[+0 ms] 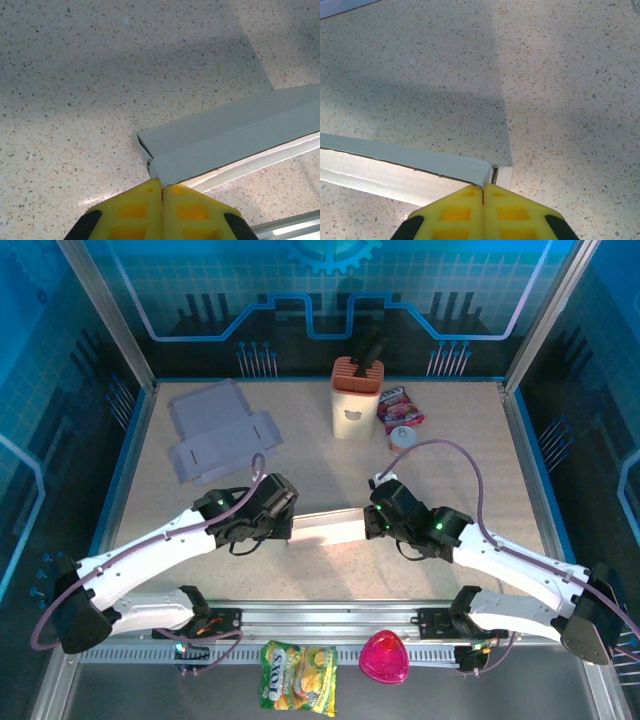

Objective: Fold the paper box

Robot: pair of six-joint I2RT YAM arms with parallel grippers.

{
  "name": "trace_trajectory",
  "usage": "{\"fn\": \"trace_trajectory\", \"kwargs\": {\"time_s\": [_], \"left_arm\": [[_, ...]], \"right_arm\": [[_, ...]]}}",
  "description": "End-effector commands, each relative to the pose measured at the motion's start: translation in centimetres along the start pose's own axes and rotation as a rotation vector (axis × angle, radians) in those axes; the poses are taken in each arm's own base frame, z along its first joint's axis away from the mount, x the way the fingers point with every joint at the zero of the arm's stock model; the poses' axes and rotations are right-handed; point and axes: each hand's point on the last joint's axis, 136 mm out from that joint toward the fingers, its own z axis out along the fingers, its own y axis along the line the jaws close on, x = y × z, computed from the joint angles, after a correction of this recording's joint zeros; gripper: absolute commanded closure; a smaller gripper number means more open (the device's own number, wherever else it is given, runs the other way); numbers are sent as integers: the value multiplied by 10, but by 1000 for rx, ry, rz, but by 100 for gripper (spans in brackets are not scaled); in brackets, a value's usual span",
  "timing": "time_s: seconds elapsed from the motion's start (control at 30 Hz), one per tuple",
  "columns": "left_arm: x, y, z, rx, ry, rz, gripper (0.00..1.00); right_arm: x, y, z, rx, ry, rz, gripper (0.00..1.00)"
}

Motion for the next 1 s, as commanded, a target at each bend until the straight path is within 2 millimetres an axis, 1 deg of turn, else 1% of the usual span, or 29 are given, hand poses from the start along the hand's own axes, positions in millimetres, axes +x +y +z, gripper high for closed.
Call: {"fn": "trace_trajectory", "kwargs": {"time_s": [0.0,0.27,0.4,0.7,0.97], "left_arm": [[-9,-15,-5,56,2,-40,100],[-13,-17,-6,66,6,-61,100],[-12,-19,-7,81,18,-67,100],[-15,-21,-10,115,18,-87,100],[-10,-20,-3,116,33,-88,100]], "right_arm": [[5,12,-2,-39,47,-27,100],[5,11,-2,-50,56,-23,100],[6,10,-2,-52,62,-26,100],[3,13,-3,-86,82,-24,100],[5,14,1,-95,96,-16,100]]}}
